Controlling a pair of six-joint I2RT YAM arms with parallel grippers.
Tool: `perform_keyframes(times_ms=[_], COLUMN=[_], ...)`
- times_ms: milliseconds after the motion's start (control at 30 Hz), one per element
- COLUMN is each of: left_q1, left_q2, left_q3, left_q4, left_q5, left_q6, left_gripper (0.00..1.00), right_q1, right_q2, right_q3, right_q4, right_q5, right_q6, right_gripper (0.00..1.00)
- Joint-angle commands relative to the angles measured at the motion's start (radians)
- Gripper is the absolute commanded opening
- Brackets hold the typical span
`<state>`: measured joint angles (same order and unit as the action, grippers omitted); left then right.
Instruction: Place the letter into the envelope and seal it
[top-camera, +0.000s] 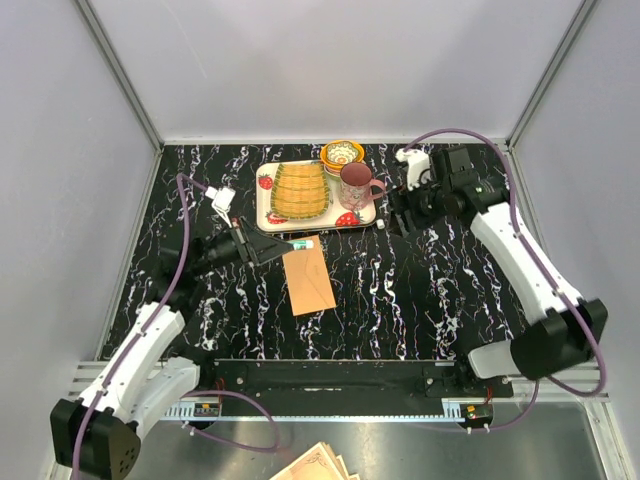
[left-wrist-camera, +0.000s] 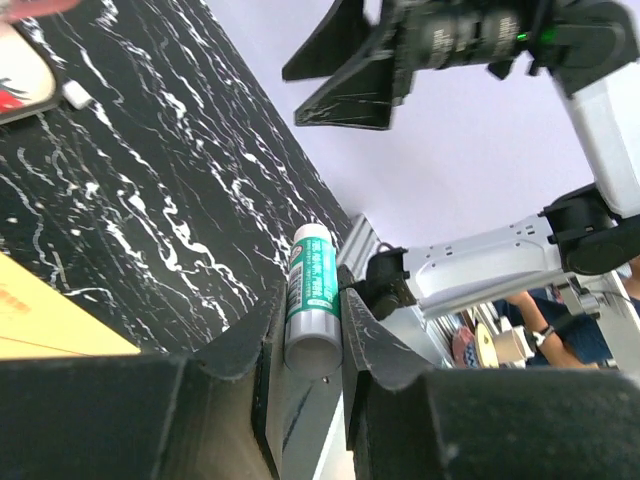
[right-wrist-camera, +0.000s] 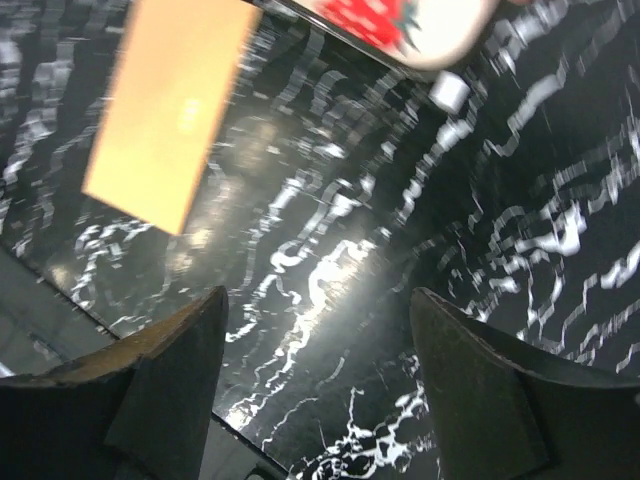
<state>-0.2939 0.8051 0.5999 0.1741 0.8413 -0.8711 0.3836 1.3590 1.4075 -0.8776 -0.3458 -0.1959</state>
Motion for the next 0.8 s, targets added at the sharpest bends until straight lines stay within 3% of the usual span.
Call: perform_keyframes(times_ms=[0,333,767], left_q1=[0.068,0.145,0.182], left_q2=[-0.004,0.034,0.043], left_q3=[0.018,0.04,0.018], left_q4=[0.05,0.082,0.116], left_q5=[-0.008,-0.007,0.007], left_q6=[0.024,0.027,0.015], left_gripper=[0.0,0.0,0.0], right_q1=[-0.106,-0.109,-0.043], right_q2=[0.124,0.431,0.62], right_q3=[-0.061,-0.058,-0.022], right_q4=[0.035,0.275,0.475], right_q5=[0.112,0.206,0.272], right_q6=[0.032,0.093,0.147], right_gripper=[0.75,0.69,0.65])
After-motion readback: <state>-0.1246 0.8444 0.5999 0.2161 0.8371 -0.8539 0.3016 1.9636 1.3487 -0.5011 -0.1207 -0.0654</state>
